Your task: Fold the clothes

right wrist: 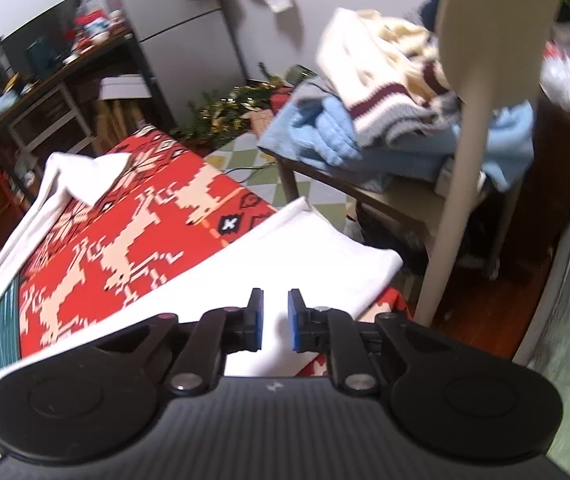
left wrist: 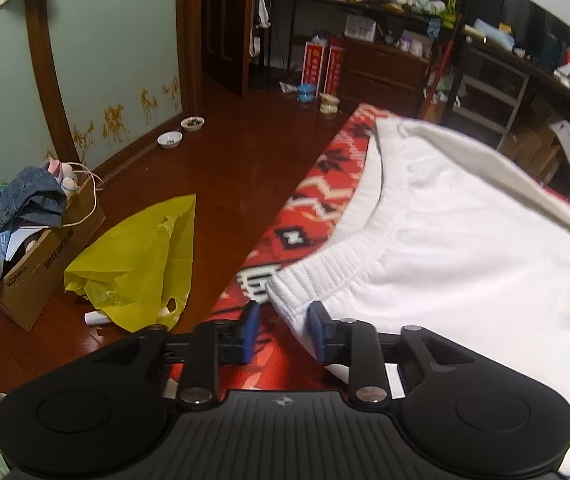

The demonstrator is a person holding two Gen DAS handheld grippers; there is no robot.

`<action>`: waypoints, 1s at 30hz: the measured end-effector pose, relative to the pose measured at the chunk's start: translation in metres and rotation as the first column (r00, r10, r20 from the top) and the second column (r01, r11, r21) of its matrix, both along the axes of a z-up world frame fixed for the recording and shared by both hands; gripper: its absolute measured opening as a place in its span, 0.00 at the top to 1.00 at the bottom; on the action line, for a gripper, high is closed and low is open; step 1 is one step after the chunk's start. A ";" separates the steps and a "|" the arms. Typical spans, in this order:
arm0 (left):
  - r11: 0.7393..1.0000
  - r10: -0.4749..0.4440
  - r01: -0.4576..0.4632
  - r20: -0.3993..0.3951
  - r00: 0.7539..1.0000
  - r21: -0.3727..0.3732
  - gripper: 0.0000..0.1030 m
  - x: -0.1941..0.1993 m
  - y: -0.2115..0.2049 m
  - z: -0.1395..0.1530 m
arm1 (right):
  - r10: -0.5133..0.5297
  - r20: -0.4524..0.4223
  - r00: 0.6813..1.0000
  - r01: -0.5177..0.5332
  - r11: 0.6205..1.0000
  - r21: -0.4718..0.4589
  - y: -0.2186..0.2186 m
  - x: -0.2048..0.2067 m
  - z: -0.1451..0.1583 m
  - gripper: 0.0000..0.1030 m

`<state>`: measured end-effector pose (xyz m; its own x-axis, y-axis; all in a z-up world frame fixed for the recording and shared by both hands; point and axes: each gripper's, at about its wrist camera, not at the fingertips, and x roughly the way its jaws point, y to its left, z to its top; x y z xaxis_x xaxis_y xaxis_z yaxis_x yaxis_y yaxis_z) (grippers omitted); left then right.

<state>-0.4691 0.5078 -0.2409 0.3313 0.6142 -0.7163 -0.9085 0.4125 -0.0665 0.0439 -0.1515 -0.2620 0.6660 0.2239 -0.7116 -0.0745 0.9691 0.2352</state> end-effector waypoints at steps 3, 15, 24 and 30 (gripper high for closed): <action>1.000 0.003 -0.003 0.009 1.000 0.024 0.68 0.000 -0.004 0.010 | 0.048 0.024 0.999 -0.047 0.999 -0.026 0.005 -0.005 0.003 0.78; 0.986 -0.163 0.158 0.117 0.980 0.046 0.57 0.045 -0.041 0.033 | 0.016 0.041 0.999 -0.014 0.998 -0.058 -0.030 0.026 0.000 0.73; 0.956 -0.294 0.293 0.096 0.951 0.021 0.57 0.093 -0.075 0.028 | 0.197 0.120 0.973 -0.176 0.971 -0.163 -0.025 0.074 -0.015 0.51; 0.956 -0.294 0.294 0.104 0.950 0.018 0.57 0.097 -0.082 0.027 | 0.262 0.117 0.958 -0.237 0.952 -0.193 -0.008 0.088 -0.030 0.92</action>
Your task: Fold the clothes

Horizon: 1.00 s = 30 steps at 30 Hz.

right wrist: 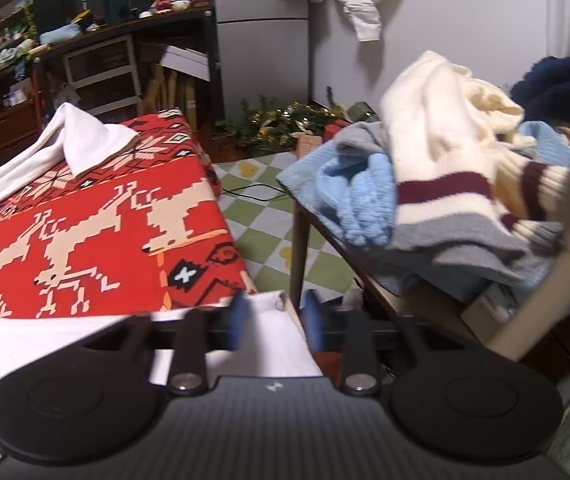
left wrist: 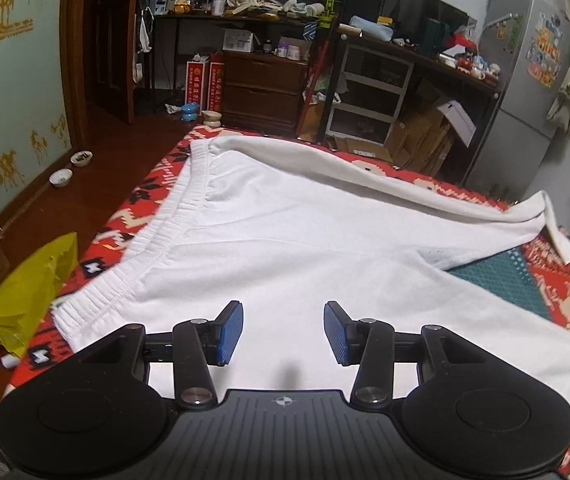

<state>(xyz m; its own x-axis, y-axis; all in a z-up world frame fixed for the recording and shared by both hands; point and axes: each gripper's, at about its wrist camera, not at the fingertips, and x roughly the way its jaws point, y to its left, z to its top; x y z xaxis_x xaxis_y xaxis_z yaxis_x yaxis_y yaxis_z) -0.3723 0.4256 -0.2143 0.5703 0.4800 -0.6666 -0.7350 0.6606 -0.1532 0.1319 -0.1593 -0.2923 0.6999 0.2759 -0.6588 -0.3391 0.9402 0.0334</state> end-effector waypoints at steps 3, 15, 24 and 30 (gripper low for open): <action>1.000 -0.006 0.006 -0.013 1.000 0.003 0.57 0.005 -0.002 -0.001 | -0.008 0.024 1.000 0.008 1.000 -0.003 0.004 0.003 -0.001 0.99; 0.990 -0.136 0.137 -0.038 0.990 0.036 0.58 0.048 -0.014 -0.015 | -0.177 0.031 0.984 0.179 0.978 -0.103 0.008 0.024 -0.010 1.00; 0.963 -0.269 0.270 -0.035 0.962 0.020 0.67 0.093 -0.028 -0.035 | 0.024 0.149 0.988 -0.016 0.999 -0.051 0.052 -0.038 0.040 0.97; 0.943 -0.333 0.333 -0.016 0.943 0.019 0.67 0.101 -0.046 -0.035 | 0.224 0.113 0.968 -0.227 0.974 0.012 0.120 -0.085 0.053 0.86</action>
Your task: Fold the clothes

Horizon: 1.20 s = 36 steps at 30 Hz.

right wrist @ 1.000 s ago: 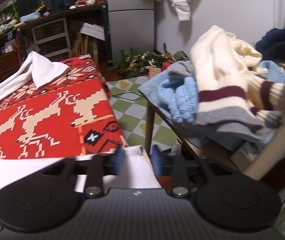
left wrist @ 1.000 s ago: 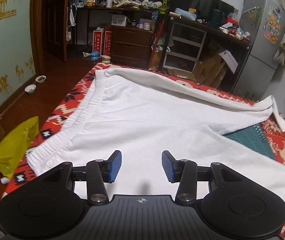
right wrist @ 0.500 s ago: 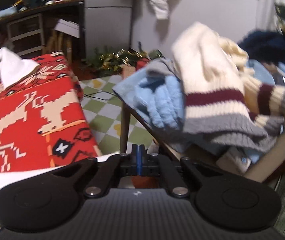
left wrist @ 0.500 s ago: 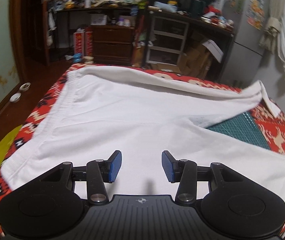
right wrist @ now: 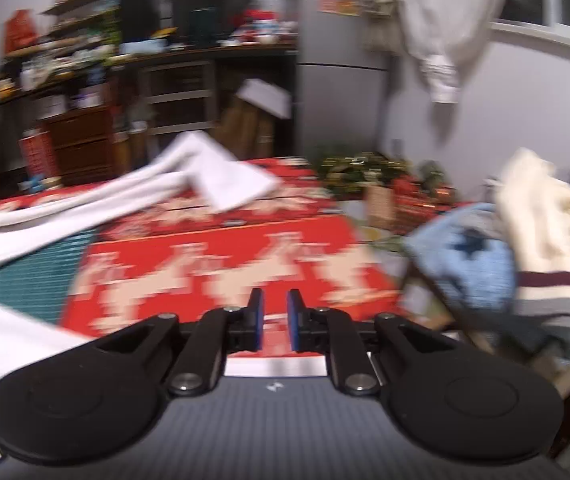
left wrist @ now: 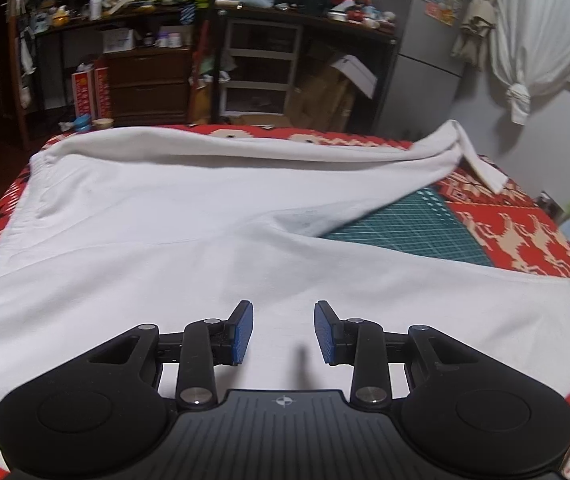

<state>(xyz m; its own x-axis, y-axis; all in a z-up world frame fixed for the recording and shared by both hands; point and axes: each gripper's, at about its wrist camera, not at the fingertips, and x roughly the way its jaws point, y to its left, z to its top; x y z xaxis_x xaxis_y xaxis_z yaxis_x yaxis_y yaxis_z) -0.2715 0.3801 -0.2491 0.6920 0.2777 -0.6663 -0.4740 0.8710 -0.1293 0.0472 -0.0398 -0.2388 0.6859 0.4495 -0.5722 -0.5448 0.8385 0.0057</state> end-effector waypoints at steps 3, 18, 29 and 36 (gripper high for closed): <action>1.000 -0.006 0.006 0.015 1.000 0.004 0.67 -0.005 -0.003 0.002 | 0.071 -0.008 0.997 -0.071 0.997 0.005 0.031 -0.023 0.003 0.78; 0.995 0.088 -0.084 0.070 0.994 -0.051 0.65 -0.017 0.032 0.020 | 0.114 0.001 0.993 -0.114 0.992 -0.048 0.093 0.018 0.021 0.75; 0.989 0.140 -0.138 0.029 0.990 -0.055 0.64 0.008 0.076 0.021 | 0.125 -0.045 0.991 -0.131 0.979 -0.156 0.170 0.165 -0.032 0.74; 0.981 0.169 -0.166 0.017 0.985 -0.097 0.63 0.004 0.081 0.011 | 0.100 -0.099 0.990 -0.113 0.984 -0.139 0.187 0.211 -0.051 0.75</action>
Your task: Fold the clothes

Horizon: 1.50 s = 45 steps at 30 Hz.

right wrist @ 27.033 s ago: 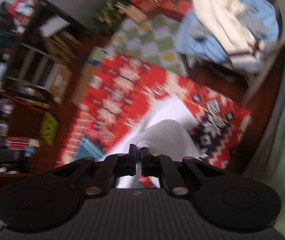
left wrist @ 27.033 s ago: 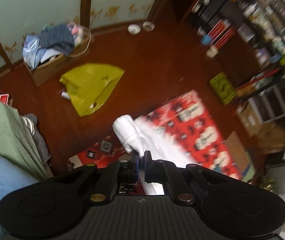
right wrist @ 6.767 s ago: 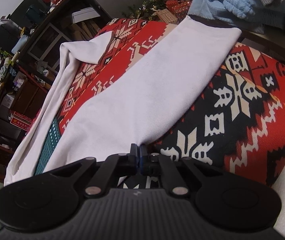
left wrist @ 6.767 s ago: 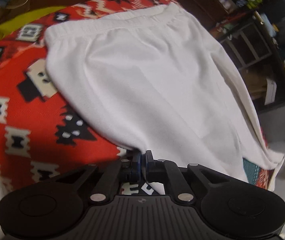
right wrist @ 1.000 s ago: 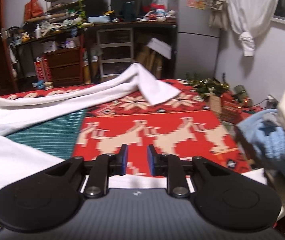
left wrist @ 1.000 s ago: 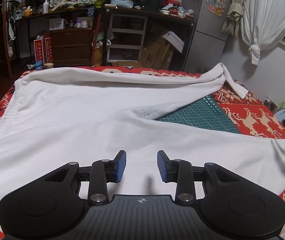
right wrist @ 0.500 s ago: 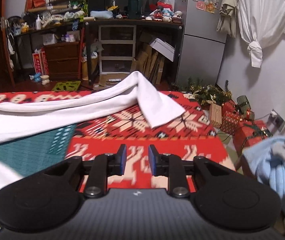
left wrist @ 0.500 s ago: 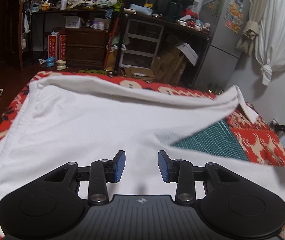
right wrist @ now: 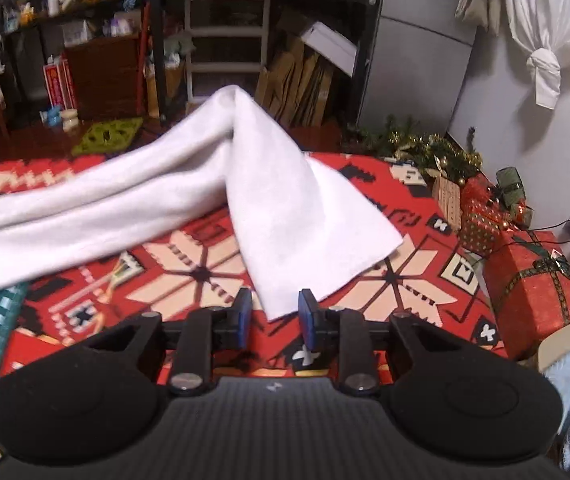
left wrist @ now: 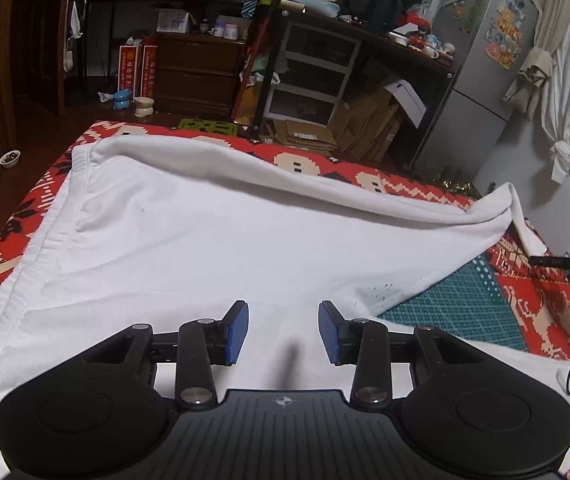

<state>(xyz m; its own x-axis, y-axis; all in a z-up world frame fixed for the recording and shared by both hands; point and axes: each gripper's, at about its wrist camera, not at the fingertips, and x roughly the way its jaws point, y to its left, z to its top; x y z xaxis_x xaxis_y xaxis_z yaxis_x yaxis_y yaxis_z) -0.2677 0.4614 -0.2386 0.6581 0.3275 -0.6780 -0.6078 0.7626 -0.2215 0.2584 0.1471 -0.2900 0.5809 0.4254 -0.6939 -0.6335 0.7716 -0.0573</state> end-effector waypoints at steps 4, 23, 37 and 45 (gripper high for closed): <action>1.000 0.008 -0.008 0.011 1.000 0.010 0.63 -0.001 0.002 0.002 | -0.033 0.027 0.999 0.032 0.998 0.052 -0.001 0.016 0.030 0.99; 1.000 -0.025 0.025 0.083 0.996 0.007 0.63 0.019 -0.002 0.013 | -0.307 -0.053 0.950 0.308 0.902 0.302 -0.015 0.144 0.097 0.63; 0.911 -0.412 0.409 0.045 0.910 0.056 0.63 0.126 -0.044 -0.006 | -0.356 -0.332 0.874 0.460 0.827 0.324 -0.059 0.190 -0.010 0.63; 0.853 -0.506 0.507 -0.046 0.861 0.125 0.56 0.171 -0.054 -0.032 | -0.389 -0.299 0.871 0.467 0.845 0.262 -0.020 0.222 -0.042 0.65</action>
